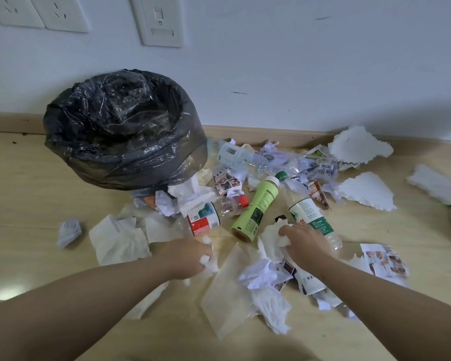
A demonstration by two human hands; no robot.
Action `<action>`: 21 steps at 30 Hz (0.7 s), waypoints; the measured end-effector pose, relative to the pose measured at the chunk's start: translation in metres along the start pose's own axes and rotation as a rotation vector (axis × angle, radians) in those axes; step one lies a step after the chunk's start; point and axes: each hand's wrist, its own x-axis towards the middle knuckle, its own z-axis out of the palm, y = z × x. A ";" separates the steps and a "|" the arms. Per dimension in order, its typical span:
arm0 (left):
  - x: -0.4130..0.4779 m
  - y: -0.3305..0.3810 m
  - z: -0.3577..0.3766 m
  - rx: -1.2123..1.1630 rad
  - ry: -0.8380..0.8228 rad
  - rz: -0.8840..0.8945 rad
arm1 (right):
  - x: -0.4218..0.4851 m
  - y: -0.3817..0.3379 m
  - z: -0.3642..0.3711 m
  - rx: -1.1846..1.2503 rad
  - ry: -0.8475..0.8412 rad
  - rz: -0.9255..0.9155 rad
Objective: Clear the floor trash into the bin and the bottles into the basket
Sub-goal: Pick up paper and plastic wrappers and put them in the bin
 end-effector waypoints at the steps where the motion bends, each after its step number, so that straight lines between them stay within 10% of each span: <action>1: 0.000 0.001 -0.008 -0.121 0.012 -0.030 | 0.003 0.000 -0.002 0.041 0.009 0.017; 9: 0.009 -0.001 -0.061 -1.085 0.198 -0.244 | 0.022 0.001 -0.041 0.426 0.162 0.150; 21: 0.003 -0.019 -0.094 -1.453 0.457 -0.377 | 0.025 -0.022 -0.095 1.656 0.203 0.438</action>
